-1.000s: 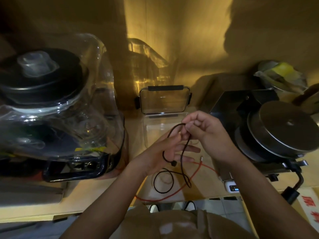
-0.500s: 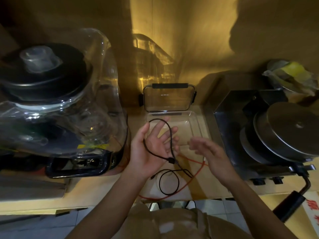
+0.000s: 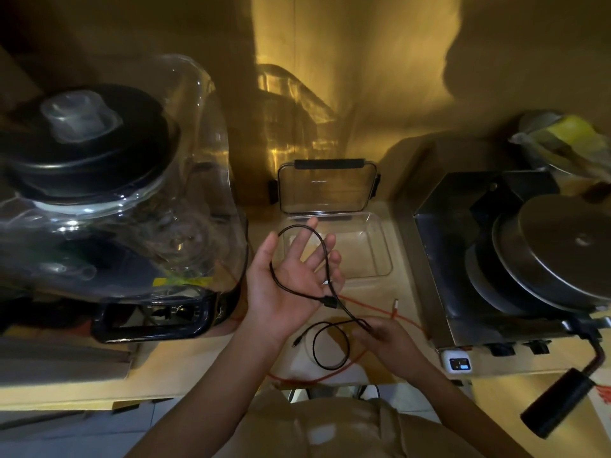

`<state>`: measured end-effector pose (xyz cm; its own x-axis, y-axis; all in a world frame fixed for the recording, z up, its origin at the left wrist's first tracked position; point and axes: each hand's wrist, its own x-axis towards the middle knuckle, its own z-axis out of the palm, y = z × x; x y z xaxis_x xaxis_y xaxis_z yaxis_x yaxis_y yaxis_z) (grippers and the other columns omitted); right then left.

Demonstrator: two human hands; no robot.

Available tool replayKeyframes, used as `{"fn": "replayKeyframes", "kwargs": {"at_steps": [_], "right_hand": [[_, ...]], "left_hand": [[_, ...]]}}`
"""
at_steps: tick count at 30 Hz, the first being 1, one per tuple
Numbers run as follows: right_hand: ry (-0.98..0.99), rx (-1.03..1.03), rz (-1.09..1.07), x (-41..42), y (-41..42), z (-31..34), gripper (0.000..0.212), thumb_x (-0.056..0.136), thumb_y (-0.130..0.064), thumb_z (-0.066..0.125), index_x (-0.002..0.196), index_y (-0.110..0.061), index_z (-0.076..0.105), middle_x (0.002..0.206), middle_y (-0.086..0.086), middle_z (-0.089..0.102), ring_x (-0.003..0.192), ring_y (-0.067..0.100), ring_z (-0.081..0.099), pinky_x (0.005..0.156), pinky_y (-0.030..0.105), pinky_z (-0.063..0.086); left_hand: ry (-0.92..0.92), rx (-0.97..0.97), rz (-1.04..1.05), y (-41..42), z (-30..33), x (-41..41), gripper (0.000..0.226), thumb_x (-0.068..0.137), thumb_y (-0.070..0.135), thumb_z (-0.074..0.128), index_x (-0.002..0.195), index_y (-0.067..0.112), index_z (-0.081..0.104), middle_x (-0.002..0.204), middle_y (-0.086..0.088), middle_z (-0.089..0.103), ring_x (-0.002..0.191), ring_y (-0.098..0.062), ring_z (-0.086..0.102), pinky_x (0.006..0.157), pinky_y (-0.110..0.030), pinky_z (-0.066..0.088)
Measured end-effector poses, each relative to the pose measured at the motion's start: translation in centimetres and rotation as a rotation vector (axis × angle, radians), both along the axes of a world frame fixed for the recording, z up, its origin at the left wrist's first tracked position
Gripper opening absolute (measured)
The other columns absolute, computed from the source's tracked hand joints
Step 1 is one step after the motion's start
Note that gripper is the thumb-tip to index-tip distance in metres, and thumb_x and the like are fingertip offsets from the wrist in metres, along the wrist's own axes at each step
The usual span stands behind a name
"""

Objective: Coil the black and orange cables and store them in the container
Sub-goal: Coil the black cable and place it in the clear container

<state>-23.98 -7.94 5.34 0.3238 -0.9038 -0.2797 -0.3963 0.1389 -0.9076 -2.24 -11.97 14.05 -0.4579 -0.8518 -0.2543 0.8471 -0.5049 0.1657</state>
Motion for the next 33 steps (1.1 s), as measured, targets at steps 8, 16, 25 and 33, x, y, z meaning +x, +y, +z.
{"fn": "replayKeyframes", "kwargs": {"at_steps": [8, 16, 25, 33], "right_hand": [[-0.062, 0.054, -0.186, -2.1, 0.3, -1.2, 0.034, 0.092, -0.003, 0.063, 0.123, -0.016, 0.063, 0.117, -0.005, 0.072, 0.112, 0.011, 0.065, 0.098, 0.035, 0.05], [-0.043, 0.013, 0.009, 0.7, -0.9, 1.0, 0.024, 0.094, -0.001, 0.058, 0.115, -0.007, 0.07, 0.115, 0.0, 0.071, 0.107, -0.002, 0.064, 0.089, 0.011, 0.045], [0.026, -0.298, -0.335, -3.2, -0.3, 6.3, 0.022, 0.093, -0.003, 0.059, 0.089, -0.019, 0.073, 0.087, -0.007, 0.076, 0.078, 0.003, 0.07, 0.069, 0.015, 0.054], [0.009, -0.522, -0.25, -3.0, 0.1, 12.2, 0.021, 0.081, -0.02, 0.063, 0.1, -0.028, 0.069, 0.09, -0.031, 0.071, 0.082, -0.003, 0.069, 0.07, 0.008, 0.052]], "left_hand": [[0.008, 0.104, 0.089, 0.0, -0.4, 0.6, 0.063, 0.087, 0.058, 0.054, 0.138, 0.022, 0.058, 0.122, -0.012, 0.061, 0.103, -0.026, 0.062, 0.09, -0.039, 0.046], [0.027, 0.091, 0.073, -0.2, 0.1, 0.0, 0.064, 0.087, 0.059, 0.053, 0.138, 0.021, 0.059, 0.123, -0.012, 0.061, 0.104, -0.025, 0.062, 0.092, -0.039, 0.047], [-0.014, 0.244, 0.2, -0.2, -1.3, 1.3, 0.057, 0.085, 0.052, 0.057, 0.128, 0.015, 0.066, 0.119, -0.015, 0.064, 0.102, -0.032, 0.063, 0.084, -0.045, 0.05], [-0.255, 0.289, 0.107, -0.3, -2.5, 0.9, 0.055, 0.085, 0.051, 0.056, 0.125, 0.014, 0.066, 0.131, -0.009, 0.067, 0.113, -0.032, 0.063, 0.085, -0.044, 0.054]]}}
